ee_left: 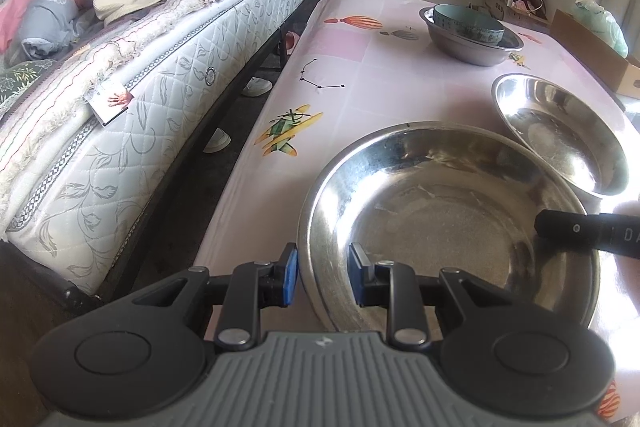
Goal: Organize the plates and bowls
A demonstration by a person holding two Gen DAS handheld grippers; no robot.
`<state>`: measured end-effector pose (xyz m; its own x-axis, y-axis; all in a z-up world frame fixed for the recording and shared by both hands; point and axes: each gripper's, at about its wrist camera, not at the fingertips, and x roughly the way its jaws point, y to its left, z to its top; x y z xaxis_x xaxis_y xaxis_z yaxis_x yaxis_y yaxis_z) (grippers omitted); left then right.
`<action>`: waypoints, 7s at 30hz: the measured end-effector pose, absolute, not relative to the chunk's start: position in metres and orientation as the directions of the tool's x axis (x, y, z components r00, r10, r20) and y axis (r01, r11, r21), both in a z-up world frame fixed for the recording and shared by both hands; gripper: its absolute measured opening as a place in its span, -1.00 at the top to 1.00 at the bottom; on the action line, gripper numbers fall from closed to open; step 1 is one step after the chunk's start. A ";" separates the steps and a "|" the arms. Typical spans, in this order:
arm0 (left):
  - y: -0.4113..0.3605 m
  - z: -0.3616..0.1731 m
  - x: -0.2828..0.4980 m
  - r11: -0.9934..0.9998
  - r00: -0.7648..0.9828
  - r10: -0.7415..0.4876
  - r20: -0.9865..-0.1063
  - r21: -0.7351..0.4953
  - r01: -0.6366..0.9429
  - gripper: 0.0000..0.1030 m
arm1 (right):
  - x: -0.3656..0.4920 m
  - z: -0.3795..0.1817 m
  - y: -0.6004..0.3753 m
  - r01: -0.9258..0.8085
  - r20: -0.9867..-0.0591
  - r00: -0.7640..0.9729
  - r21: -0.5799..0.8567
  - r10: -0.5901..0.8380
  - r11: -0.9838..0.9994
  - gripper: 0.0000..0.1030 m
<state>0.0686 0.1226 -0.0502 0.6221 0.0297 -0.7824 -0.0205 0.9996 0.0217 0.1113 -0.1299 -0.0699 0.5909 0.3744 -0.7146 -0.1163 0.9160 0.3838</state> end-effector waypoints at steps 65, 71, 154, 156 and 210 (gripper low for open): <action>0.155 -0.054 0.065 0.981 0.656 -0.092 -0.749 -0.183 -0.071 0.77 | 0.109 -0.075 -0.125 -0.139 -0.716 0.594 0.356 0.366 0.924 0.74; 0.155 -0.050 0.061 0.982 0.669 -0.082 -0.739 -0.173 -0.070 0.77 | 0.107 -0.072 -0.123 -0.152 -0.712 0.600 0.347 0.365 0.926 0.74; -0.008 -0.031 0.164 0.972 0.653 -0.231 -0.721 -0.150 0.179 0.74 | 0.141 -0.051 -0.267 0.105 -0.689 0.706 0.330 0.164 0.938 0.67; -0.009 -0.031 0.166 0.973 0.652 -0.230 -0.723 -0.150 0.176 0.74 | 0.142 -0.051 -0.267 0.103 -0.691 0.704 0.327 0.163 0.939 0.66; -0.004 -0.028 0.133 0.967 0.672 -0.254 -0.695 -0.180 0.179 -0.28 | 0.119 -0.021 -0.297 0.163 -0.637 0.760 0.382 0.131 0.910 0.09</action>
<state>0.1325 -0.0043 -0.0276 0.6725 -0.2536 -0.6953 0.1791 0.9673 -0.1796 0.1190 -0.2975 -0.0215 0.7599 0.1310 -0.6367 0.1634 0.9096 0.3821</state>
